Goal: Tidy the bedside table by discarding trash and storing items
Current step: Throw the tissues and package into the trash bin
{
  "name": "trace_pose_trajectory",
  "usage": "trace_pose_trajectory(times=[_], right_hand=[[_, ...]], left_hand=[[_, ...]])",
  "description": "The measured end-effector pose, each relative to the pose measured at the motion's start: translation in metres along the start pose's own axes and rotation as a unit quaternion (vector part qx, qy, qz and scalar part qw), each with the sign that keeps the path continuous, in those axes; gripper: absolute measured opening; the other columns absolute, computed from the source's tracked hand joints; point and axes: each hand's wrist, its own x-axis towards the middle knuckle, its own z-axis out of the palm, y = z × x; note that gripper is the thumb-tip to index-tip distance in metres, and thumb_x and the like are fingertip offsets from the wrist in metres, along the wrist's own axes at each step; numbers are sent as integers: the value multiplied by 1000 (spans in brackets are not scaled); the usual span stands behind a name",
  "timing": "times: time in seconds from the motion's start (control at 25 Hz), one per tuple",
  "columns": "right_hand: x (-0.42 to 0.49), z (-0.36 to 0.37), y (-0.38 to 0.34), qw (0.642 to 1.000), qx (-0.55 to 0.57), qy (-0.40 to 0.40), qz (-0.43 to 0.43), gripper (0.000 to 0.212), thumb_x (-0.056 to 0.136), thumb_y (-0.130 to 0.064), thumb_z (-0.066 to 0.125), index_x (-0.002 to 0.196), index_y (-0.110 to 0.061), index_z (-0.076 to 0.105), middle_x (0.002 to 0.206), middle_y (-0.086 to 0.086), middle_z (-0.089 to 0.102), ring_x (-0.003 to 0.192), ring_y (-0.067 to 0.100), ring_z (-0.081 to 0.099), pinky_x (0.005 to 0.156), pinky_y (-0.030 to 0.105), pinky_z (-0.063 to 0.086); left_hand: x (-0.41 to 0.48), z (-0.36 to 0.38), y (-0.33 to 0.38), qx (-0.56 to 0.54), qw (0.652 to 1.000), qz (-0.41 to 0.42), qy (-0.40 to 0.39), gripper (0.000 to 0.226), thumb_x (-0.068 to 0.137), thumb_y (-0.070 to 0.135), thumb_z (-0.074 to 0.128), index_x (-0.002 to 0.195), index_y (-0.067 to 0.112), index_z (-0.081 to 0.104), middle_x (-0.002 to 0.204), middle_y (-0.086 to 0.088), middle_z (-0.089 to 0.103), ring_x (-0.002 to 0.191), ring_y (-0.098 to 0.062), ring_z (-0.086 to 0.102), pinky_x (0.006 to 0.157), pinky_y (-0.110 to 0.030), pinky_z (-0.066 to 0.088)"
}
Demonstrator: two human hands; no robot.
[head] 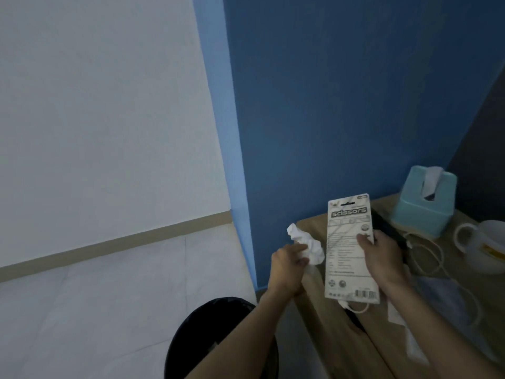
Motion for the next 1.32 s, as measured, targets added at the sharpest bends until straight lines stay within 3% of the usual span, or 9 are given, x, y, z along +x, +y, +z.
trace_pose_trajectory(times=[0.12, 0.32, 0.52, 0.76, 0.92, 1.0, 1.08, 1.2, 1.32], right_hand=[[-24, 41, -10, 998, -3, -67, 1, 20, 93, -11, 42, 102, -7, 60, 93, 8, 62, 77, 24, 58, 65, 30, 41], [-78, 123, 4, 975, -74, -208, 11, 14, 91, -12, 46, 86, -10, 60, 80, 11, 62, 64, 16, 55, 56, 26, 41], [-131, 197, 59, 935, -139, -318, 76, 13, 85, -2, 54, 93, -3, 63, 86, 13, 64, 62, 15, 52, 53, 22, 36], [-153, 239, 111, 911, -171, -357, 117, 23, 83, -4, 58, 106, 1, 62, 106, 20, 67, 77, 23, 54, 61, 28, 38], [-153, 247, 131, 896, -172, -376, 161, 24, 85, -7, 57, 108, 1, 61, 102, 17, 67, 80, 26, 58, 71, 32, 45], [-153, 249, 135, 893, -152, -377, 194, 29, 86, -8, 57, 114, 1, 58, 91, 12, 66, 76, 27, 59, 67, 36, 51], [-152, 251, 136, 882, -119, -384, 247, 41, 89, -11, 54, 129, -3, 47, 99, 14, 62, 76, 28, 60, 57, 34, 49], [-152, 252, 142, 879, -133, -390, 239, 47, 92, -10, 49, 137, -5, 37, 117, 14, 56, 98, 31, 58, 75, 38, 51], [-156, 242, 149, 912, -244, -321, 69, 43, 87, -5, 49, 130, -7, 48, 129, 15, 55, 116, 32, 51, 98, 42, 42]], left_hand=[[-20, -37, -33, 7, 999, -31, 33, 34, 88, 5, 61, 122, 8, 63, 126, -7, 63, 111, -18, 60, 78, -9, 41], [-75, -93, -110, 38, 991, -111, 64, 35, 86, 6, 61, 120, 7, 64, 125, -7, 64, 117, -17, 59, 90, -6, 34], [-120, -111, -197, 46, 975, -214, 40, 37, 85, 8, 57, 121, 6, 65, 123, -11, 65, 112, -22, 62, 97, -26, 48], [-134, -96, -251, 43, 960, -275, 3, 39, 86, 7, 56, 125, 8, 61, 127, -10, 61, 116, -21, 59, 100, -26, 48], [-136, -80, -265, 33, 957, -286, -25, 40, 86, 8, 58, 126, 8, 60, 125, -12, 63, 113, -21, 62, 97, -27, 50], [-137, -77, -268, 37, 956, -289, -34, 43, 85, 9, 58, 128, 9, 59, 125, -12, 64, 112, -21, 61, 94, -24, 50], [-140, -75, -269, 38, 958, -280, -42, 44, 86, 13, 58, 130, 11, 57, 127, -10, 63, 115, -20, 60, 91, -20, 48], [-145, -76, -269, 43, 962, -269, -36, 40, 86, 16, 58, 125, 12, 61, 122, -11, 66, 113, -20, 61, 92, -23, 49], [-151, -82, -266, 48, 964, -256, -56, 32, 82, 19, 64, 114, 12, 66, 102, -10, 70, 89, -14, 64, 83, -26, 53]])
